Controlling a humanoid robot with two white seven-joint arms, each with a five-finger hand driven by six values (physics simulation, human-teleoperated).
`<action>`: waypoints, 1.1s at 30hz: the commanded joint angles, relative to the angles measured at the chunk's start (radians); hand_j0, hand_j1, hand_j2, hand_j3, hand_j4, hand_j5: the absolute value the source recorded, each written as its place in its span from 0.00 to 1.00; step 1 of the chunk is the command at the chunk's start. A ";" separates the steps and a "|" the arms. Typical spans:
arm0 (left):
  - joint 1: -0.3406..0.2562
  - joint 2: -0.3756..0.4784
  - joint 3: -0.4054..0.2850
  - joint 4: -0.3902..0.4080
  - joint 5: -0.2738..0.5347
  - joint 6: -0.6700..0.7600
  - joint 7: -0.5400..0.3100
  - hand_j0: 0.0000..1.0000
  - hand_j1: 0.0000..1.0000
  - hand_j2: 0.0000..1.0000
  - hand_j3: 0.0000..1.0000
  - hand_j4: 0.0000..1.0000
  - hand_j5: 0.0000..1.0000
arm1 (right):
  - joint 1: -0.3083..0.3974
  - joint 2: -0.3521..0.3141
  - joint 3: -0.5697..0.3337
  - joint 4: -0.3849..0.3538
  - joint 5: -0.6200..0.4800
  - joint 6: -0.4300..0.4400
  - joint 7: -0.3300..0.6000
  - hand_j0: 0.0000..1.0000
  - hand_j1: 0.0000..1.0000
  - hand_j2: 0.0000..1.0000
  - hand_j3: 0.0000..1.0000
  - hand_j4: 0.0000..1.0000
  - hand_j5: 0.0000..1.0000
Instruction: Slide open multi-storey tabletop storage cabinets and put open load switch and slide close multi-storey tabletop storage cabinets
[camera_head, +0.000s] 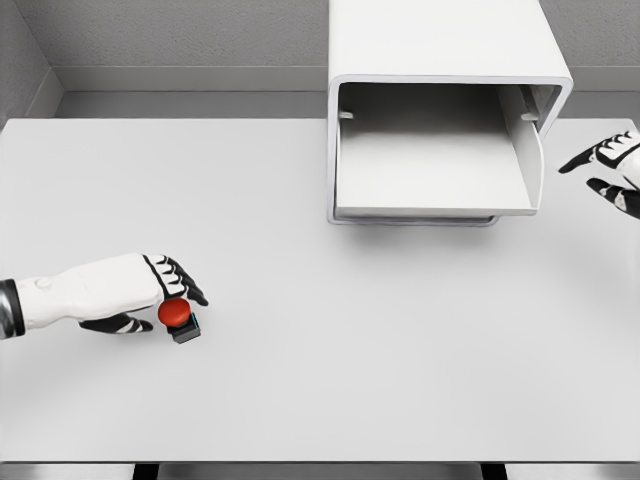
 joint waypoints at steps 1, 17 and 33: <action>0.000 0.002 -0.008 -0.001 -0.012 0.003 0.000 0.81 0.81 0.81 0.81 0.81 0.81 | 0.002 -0.001 -0.001 0.017 -0.004 0.001 -0.001 0.56 0.56 0.56 0.56 0.56 0.56; -0.012 0.000 -0.040 -0.001 -0.062 0.003 0.000 0.81 0.81 0.81 0.81 0.81 0.81 | 0.124 0.017 0.001 0.049 0.051 0.001 -0.002 0.55 0.55 0.55 0.55 0.55 0.55; -0.026 -0.009 -0.082 -0.002 -0.071 0.003 0.000 0.73 0.73 0.73 0.73 0.73 0.73 | 0.144 0.068 0.003 0.063 0.096 0.001 -0.002 0.55 0.55 0.55 0.55 0.55 0.55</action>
